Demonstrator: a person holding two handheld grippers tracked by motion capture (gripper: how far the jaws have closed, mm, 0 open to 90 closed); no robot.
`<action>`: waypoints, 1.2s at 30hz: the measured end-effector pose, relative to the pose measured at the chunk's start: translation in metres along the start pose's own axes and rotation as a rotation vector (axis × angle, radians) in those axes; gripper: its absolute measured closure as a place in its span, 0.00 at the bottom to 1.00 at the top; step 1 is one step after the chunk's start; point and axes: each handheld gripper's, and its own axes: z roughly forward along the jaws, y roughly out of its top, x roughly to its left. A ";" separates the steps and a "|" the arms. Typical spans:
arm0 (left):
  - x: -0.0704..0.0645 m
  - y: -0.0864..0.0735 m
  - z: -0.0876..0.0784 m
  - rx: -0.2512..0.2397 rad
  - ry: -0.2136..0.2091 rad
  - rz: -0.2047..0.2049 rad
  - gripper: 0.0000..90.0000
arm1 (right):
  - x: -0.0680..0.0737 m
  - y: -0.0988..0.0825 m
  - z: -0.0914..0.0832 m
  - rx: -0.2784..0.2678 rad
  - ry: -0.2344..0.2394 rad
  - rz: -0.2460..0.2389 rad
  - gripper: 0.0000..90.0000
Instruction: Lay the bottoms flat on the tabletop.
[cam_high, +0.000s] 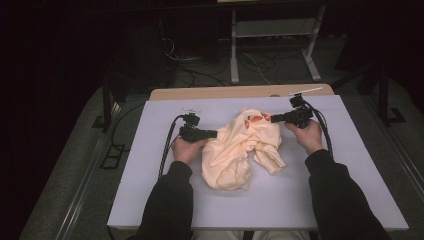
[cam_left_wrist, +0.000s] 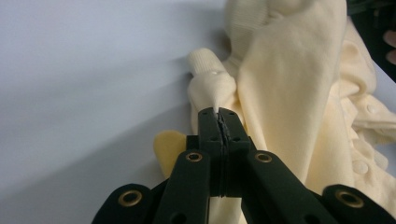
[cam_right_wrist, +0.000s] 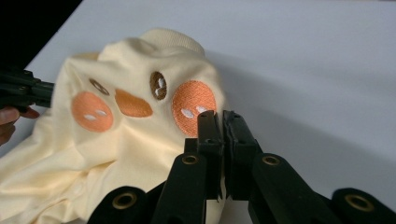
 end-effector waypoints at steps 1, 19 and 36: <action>0.000 0.002 -0.003 -0.016 0.010 -0.002 0.98 | -0.001 0.000 -0.004 -0.006 0.001 0.001 0.95; 0.008 0.006 -0.023 -0.128 0.054 -0.060 0.98 | -0.004 -0.024 -0.033 -0.003 0.000 0.001 0.95; 0.006 0.078 -0.036 -0.146 0.152 0.030 0.98 | -0.001 0.029 -0.030 -0.080 -0.085 0.047 0.95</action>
